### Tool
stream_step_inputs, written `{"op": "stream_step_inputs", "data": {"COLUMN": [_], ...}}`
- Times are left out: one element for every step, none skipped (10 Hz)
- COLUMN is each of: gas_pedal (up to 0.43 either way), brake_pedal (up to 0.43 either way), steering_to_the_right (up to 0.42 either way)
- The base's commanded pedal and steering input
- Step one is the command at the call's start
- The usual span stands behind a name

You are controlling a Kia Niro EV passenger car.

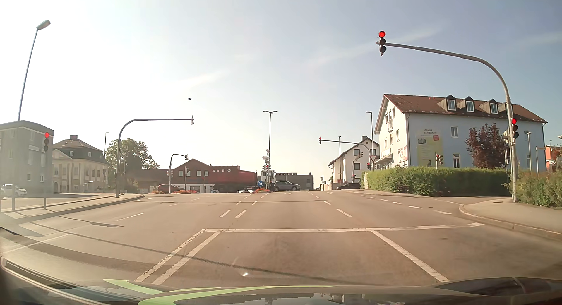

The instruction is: Follow the waypoints while adhering to traffic rules and regulations

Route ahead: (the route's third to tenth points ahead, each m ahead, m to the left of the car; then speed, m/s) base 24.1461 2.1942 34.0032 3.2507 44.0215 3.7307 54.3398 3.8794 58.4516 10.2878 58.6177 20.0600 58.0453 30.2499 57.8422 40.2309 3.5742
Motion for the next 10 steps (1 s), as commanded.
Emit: {"op": "stream_step_inputs", "data": {"gas_pedal": [0.0, 0.0, 0.0, 0.0, 0.0, 0.0, 0.0, 0.0, 0.0, 0.0], "brake_pedal": [0.0, 0.0, 0.0, 0.0, 0.03, 0.085, 0.104, 0.14, 0.171, 0.195], "steering_to_the_right": [-0.016, -0.016, -0.016, -0.016, -0.016, -0.016, -0.016, -0.016, -0.016, -0.016]}}
